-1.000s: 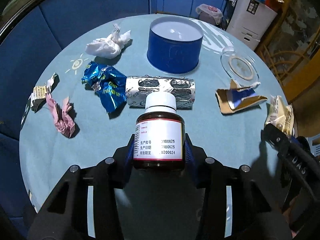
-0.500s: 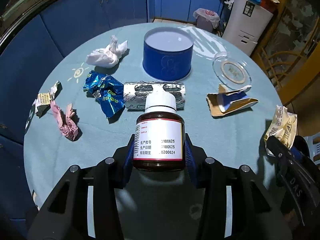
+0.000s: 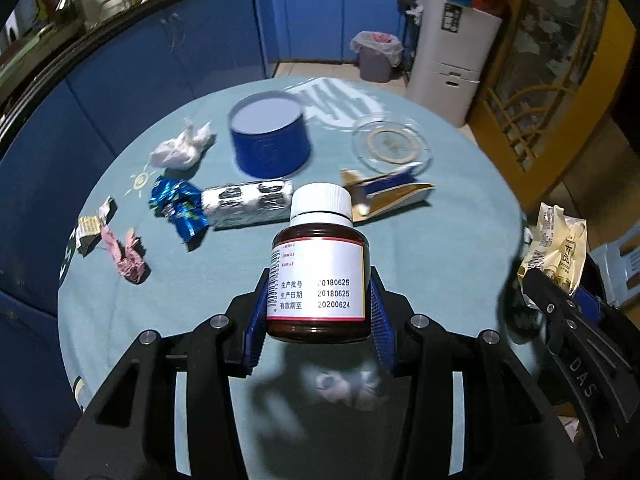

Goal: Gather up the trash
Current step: 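Lower the cream snack bag into the black bin and open the right tool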

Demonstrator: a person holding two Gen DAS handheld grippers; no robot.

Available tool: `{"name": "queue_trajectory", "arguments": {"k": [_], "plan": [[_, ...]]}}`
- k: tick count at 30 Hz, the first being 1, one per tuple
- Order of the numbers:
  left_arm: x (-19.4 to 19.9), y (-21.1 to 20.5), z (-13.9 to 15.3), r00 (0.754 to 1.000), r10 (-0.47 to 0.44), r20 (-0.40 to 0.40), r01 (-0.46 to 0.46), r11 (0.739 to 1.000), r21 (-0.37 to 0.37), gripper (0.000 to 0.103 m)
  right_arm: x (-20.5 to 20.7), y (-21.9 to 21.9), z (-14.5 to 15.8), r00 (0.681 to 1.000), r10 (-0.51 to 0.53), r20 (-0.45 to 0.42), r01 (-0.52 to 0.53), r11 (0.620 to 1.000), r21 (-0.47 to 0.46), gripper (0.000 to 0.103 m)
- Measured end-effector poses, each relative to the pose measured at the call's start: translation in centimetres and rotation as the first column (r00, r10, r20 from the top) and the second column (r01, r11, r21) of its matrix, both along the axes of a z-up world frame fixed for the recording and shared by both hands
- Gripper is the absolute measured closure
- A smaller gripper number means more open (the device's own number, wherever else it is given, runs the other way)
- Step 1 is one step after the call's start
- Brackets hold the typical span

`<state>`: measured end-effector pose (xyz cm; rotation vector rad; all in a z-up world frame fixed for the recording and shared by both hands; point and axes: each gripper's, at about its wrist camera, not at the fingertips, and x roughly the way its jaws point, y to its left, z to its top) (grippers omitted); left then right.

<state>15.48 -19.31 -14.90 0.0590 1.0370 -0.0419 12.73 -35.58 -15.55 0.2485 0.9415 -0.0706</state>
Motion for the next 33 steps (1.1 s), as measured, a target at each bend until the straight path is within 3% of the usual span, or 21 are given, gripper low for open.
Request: {"name": "queue_trajectory", "arguments": {"k": [12, 33], "plan": [[-1.4, -5.8, 1.0, 0.991, -0.127, 0.034, 0.126, 0.991, 0.033, 0.057, -2.8, -4.6, 0.5, 0.996, -0.088, 0.025, 0.088, 0.996, 0.011, 0.07], [-2.1, -13.5, 1.2, 0.962, -0.265, 0.062, 0.261, 0.963, 0.069, 0.057, -5.9, -10.8, -0.1, 0.975, -0.223, 0.025, 0.222, 0.974, 0.033, 0.07]]}}
